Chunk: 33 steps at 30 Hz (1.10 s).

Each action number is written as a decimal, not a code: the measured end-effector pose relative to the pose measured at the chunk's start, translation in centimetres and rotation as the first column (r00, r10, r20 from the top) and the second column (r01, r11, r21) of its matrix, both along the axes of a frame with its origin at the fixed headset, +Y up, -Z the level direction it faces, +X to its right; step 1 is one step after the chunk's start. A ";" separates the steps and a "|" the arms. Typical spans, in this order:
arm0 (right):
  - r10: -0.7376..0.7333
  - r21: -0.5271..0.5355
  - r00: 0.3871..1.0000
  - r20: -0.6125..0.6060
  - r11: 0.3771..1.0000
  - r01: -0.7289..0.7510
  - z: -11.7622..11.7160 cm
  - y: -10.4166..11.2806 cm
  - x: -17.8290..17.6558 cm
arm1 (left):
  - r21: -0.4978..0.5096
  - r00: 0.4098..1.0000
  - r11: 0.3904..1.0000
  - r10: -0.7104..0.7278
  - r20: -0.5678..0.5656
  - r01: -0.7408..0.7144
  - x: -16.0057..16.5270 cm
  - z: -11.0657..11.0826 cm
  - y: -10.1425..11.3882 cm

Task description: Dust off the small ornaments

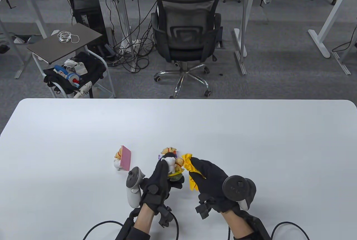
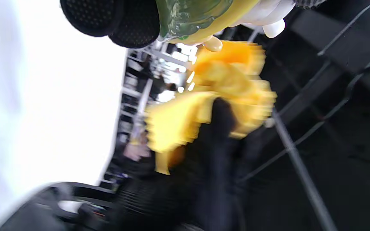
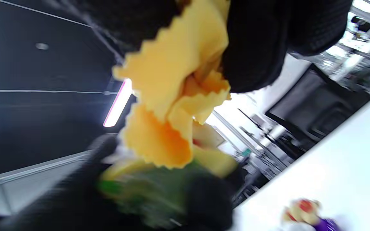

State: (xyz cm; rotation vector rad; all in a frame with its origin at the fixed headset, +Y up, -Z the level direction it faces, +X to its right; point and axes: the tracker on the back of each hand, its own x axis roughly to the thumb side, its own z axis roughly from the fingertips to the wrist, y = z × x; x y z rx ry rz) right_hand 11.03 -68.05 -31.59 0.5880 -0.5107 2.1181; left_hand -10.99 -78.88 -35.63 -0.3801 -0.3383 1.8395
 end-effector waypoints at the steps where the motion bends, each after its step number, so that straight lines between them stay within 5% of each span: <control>1: 0.059 0.025 0.998 -0.011 0.998 -0.059 0.4 0.0 -0.6 | -0.015 1.000 1.000 -0.001 0.022 0.001 0.4 0.1 -0.2; 5: 0.270 0.138 0.960 0.066 0.951 -0.277 0.8 -0.7 -2.0 | -0.049 0.990 0.989 0.138 0.018 -0.137 1.2 0.1 0.0; 9: 0.410 0.163 0.901 0.141 0.888 -0.430 0.6 -0.8 -2.2 | -0.059 1.000 0.998 0.022 0.000 -0.022 0.6 0.3 -0.3; 14: 0.236 0.004 0.971 0.048 0.972 -0.236 -0.2 -1.2 -2.0 | -0.032 0.999 0.999 0.028 0.022 -0.027 0.9 0.3 -0.3; 17: 0.098 -0.106 0.995 0.022 0.990 -0.095 -1.0 -1.9 -0.9 | -0.065 0.982 0.982 0.182 0.046 -0.179 1.0 0.4 -0.3; 22: -0.019 -0.184 0.999 -0.031 0.983 0.013 -1.4 -2.2 -0.6 | -0.069 0.996 0.994 0.090 0.010 -0.089 0.4 0.1 -0.4; 29: -0.087 -0.213 0.993 -0.080 0.975 0.068 -1.2 -2.1 -0.8 | -0.124 0.986 0.986 0.122 0.113 -0.108 0.9 0.2 -1.3; 33: 0.035 -0.063 0.999 -0.008 0.997 -0.035 -0.4 -1.5 -0.7 | -0.121 0.989 0.981 0.150 0.005 -0.149 0.3 0.3 -1.1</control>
